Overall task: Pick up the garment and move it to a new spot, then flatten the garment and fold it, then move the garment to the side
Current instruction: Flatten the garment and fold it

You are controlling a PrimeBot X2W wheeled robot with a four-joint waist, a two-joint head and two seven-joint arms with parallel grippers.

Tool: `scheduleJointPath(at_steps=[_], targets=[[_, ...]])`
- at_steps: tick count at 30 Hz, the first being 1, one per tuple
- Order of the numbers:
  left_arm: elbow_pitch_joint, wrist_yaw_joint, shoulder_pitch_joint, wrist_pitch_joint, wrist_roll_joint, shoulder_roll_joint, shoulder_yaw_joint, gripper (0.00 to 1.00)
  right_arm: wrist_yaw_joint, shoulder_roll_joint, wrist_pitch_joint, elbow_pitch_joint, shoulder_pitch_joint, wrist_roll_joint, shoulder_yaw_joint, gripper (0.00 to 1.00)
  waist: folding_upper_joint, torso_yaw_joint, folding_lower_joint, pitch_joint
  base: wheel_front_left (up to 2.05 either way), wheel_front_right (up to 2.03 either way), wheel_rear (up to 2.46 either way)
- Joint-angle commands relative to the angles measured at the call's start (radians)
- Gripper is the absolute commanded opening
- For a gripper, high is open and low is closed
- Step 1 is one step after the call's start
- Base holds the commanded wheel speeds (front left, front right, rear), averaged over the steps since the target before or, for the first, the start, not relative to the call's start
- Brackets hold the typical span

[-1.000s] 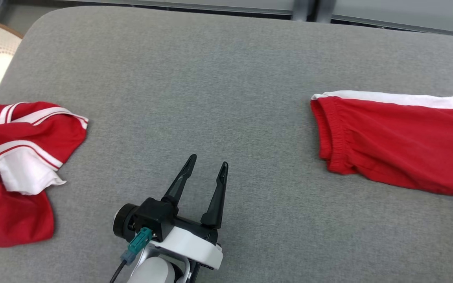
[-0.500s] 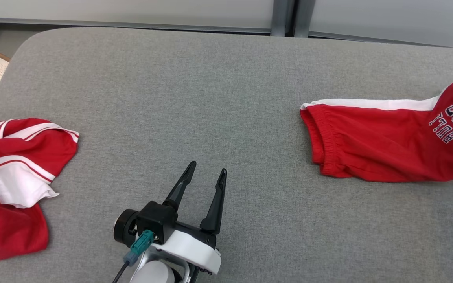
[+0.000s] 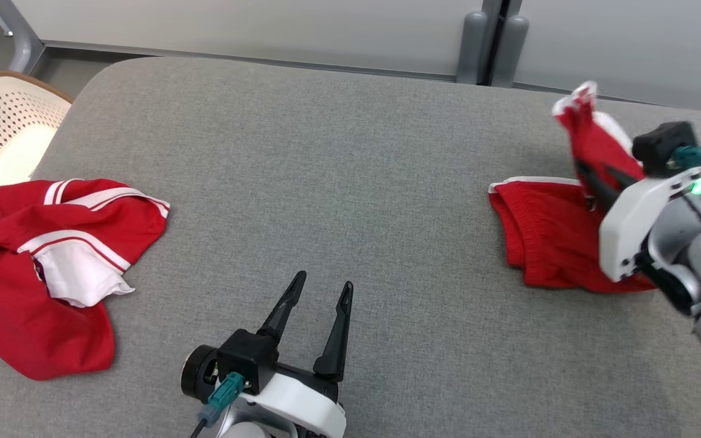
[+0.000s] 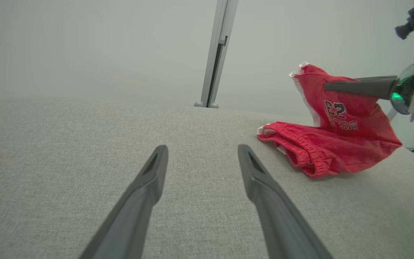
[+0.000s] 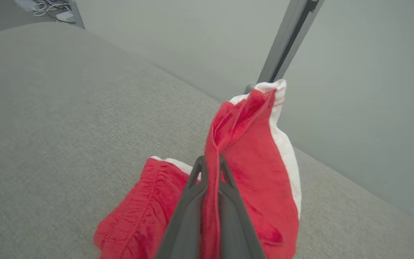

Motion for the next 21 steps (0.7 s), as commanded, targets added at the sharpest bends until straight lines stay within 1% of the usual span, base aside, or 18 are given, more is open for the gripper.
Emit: scheduleJointPath(at_steps=[1, 7, 8, 9, 10, 12, 14, 17, 21], targets=[[-0.001, 0.001, 0.006, -0.002, -0.009, 0.004, 0.001, 1.0, -0.003, 0.013, 0.007, -0.008, 0.021, -0.013, -0.013, 0.0, 0.0, 0.005, 0.0, 0.001, 0.0, 0.0, 0.0], [-0.004, 0.004, -0.008, -0.002, -0.02, 0.004, -0.016, 1.0, -0.003, 0.145, 0.039, -0.023, 0.12, -0.113, -0.107, 0.0, 0.0, 0.025, 0.0, 0.011, 0.0, 0.0, 0.0], [-0.005, 0.005, -0.011, -0.002, -0.023, 0.004, -0.018, 1.0, -0.003, 0.162, 0.045, -0.02, 0.134, -0.126, -0.119, 0.14, 0.0, 0.028, 0.0, 0.013, 0.0, 0.0, 0.0], [-0.005, 0.005, -0.013, -0.002, -0.025, 0.004, -0.02, 1.0, -0.003, 0.176, 0.049, -0.02, 0.144, -0.137, -0.13, 0.49, 0.0, 0.03, 0.0, 0.015, 0.0, 0.0, 0.0], [-0.004, 0.006, -0.014, -0.002, -0.026, 0.004, -0.021, 1.0, -0.003, 0.194, 0.052, -0.026, 0.155, -0.142, -0.137, 1.0, 0.0, 0.031, 0.0, 0.016, 0.0, 0.0, 0.0], [-0.003, 0.008, -0.014, -0.002, -0.031, 0.004, -0.019, 1.0, -0.002, 0.224, 0.053, -0.049, 0.18, -0.128, -0.143, 1.0, 0.0, 0.031, 0.0, 0.017, 0.0, 0.0, 0.0], [-0.003, 0.009, -0.013, -0.002, -0.03, 0.004, -0.015, 1.0, -0.003, 0.229, 0.042, -0.089, 0.198, -0.112, -0.147, 1.0, 0.0, 0.027, 0.0, 0.017, 0.0, 0.0, 0.0], [-0.001, 0.011, -0.007, -0.002, -0.031, 0.004, -0.007, 1.0, -0.003, 0.212, -0.016, -0.172, 0.214, -0.106, -0.164, 1.0, 0.0, 0.01, 0.0, 0.012, 0.0, 0.0, 0.0], [-0.012, 0.011, 0.001, -0.001, -0.022, 0.004, 0.012, 1.0, -0.002, 0.162, -0.116, -0.262, 0.253, -0.151, -0.215, 1.0, 0.0, -0.023, 0.0, -0.006, 0.0, 0.0, 0.0]])
